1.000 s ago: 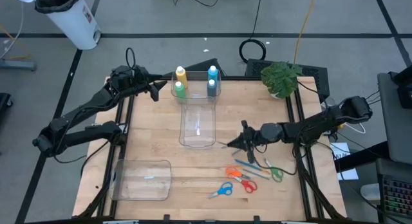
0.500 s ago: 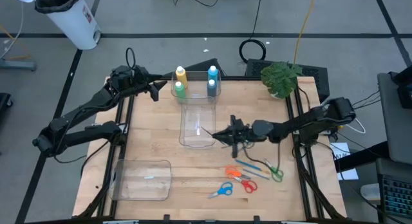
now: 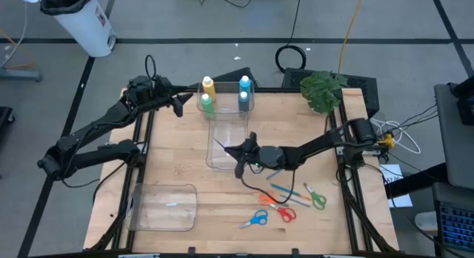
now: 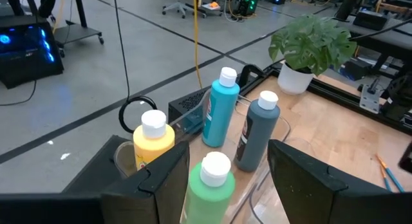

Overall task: Pick & Place Paint Supplies
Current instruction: Put the blue paintbrush into the middle transparent bin

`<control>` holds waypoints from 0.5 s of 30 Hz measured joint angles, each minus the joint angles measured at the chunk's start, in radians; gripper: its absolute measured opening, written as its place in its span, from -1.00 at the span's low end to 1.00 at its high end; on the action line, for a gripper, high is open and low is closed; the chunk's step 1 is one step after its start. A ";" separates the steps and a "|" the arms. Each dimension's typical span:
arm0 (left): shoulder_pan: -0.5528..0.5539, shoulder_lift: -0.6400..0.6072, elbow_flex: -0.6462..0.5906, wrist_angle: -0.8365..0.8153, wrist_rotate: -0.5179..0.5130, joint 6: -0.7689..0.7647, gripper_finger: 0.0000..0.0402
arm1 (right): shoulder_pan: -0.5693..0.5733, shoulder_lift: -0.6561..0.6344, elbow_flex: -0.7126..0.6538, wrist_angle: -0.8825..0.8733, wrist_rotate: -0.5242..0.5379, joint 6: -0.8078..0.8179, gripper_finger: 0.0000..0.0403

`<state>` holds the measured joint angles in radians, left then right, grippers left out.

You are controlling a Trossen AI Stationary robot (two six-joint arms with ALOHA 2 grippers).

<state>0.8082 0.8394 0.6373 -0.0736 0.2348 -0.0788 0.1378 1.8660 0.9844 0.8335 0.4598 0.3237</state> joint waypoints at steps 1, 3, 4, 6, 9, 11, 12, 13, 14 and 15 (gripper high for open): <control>0.000 0.000 0.000 0.001 0.000 0.000 0.07 | 0.000 0.012 0.000 -0.001 0.024 0.012 -1.00; 0.000 0.000 0.000 0.000 0.000 0.000 0.07 | 0.000 0.031 0.000 -0.007 0.079 0.020 -1.00; 0.000 0.000 0.000 0.000 0.000 0.000 0.07 | 0.000 0.037 0.000 -0.006 0.097 0.016 -1.00; 0.000 0.000 0.000 0.000 0.000 0.000 0.06 | -0.001 0.039 0.000 -0.009 0.127 0.005 -0.99; 0.000 0.000 0.000 0.000 0.000 0.000 0.06 | -0.004 0.037 0.000 -0.017 0.142 -0.003 -0.97; 0.000 0.000 0.000 0.001 0.000 0.000 0.07 | -0.006 0.037 0.000 -0.024 0.142 -0.022 -0.97; 0.000 0.000 0.000 0.000 0.000 0.000 0.06 | -0.006 0.037 -0.001 -0.025 0.142 -0.026 -0.97; 0.000 0.000 0.000 0.000 0.000 0.000 0.07 | -0.007 0.037 0.000 -0.027 0.142 -0.028 -0.97; 0.000 0.000 0.000 0.001 0.000 0.000 0.07 | -0.007 0.037 0.000 -0.033 0.142 -0.025 -0.97; 0.000 0.000 0.000 0.000 0.000 0.000 0.07 | -0.007 0.037 0.000 -0.043 0.142 -0.019 -0.97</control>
<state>0.8082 0.8394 0.6373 -0.0734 0.2348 -0.0790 0.1310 1.9026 0.9840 0.7907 0.6022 0.3045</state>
